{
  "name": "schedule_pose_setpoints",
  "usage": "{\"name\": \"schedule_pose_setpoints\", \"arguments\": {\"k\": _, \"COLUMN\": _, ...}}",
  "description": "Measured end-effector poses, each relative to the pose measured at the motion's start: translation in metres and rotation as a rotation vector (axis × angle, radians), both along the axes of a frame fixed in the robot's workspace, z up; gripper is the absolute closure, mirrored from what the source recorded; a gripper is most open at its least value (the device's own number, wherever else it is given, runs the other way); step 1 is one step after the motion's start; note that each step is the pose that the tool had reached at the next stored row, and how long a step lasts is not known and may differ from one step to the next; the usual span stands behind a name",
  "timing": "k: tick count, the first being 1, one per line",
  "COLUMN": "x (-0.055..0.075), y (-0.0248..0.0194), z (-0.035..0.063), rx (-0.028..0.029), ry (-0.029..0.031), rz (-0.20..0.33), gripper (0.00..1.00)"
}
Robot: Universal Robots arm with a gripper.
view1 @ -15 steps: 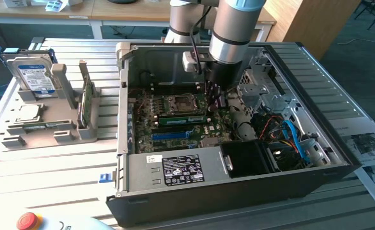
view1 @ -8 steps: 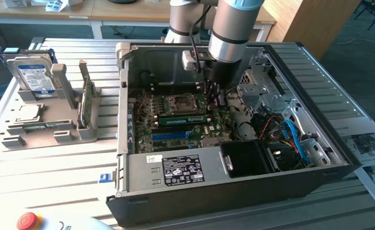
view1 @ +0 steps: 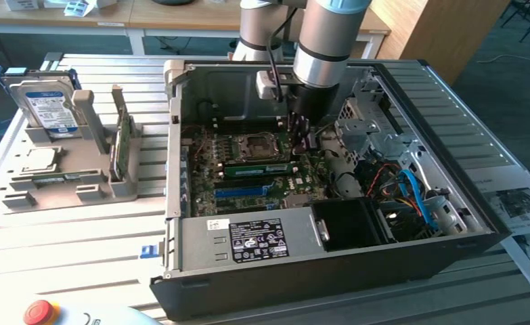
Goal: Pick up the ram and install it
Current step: 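Press down the ram until it locks into place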
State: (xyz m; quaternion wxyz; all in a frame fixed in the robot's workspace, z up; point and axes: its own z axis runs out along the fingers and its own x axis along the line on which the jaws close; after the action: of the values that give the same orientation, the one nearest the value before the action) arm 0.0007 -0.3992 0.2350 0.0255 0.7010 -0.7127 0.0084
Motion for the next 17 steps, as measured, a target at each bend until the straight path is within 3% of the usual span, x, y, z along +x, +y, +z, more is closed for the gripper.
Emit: {"name": "schedule_pose_setpoints", "arguments": {"k": 17, "x": -0.0048, "y": 0.0000, "z": -0.0047, "rx": -0.0002, "ry": 0.0000, "rz": 0.000, "gripper": 0.90}}
